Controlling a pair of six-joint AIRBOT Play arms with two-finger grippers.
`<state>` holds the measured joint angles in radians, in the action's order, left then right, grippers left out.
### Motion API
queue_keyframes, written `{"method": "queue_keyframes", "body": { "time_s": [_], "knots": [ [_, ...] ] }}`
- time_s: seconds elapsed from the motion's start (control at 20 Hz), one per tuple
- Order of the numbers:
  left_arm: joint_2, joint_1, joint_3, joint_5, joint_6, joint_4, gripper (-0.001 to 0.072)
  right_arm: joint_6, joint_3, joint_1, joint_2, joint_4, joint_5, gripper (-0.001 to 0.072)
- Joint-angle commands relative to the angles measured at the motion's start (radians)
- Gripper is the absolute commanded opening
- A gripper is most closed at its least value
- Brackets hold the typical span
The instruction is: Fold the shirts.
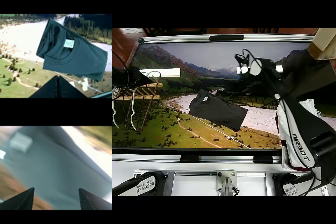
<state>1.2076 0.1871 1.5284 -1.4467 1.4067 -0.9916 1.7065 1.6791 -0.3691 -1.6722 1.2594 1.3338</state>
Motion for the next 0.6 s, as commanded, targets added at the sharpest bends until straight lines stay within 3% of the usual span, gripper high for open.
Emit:
{"method": "queue_keyframes", "body": {
  "time_s": [0.0, 0.2, 0.55],
  "knots": [
    [0.000, 0.000, -0.005, 0.006, -0.007, -0.001, 0.0036, 0.002, -0.126, 0.121, 0.041, 0.130, 0.245, 0.0662],
    [0.001, 0.000, -0.005, 0.011, -0.007, 0.000, 0.0036, -0.043, -0.412, 0.147, 0.069, -0.224, -0.047, 0.0666],
    [0.002, 0.000, -0.007, 0.060, -0.011, 0.000, 0.0036, -0.042, -0.555, 0.127, 0.045, -0.358, -0.319, 0.0677]
  ]
}}
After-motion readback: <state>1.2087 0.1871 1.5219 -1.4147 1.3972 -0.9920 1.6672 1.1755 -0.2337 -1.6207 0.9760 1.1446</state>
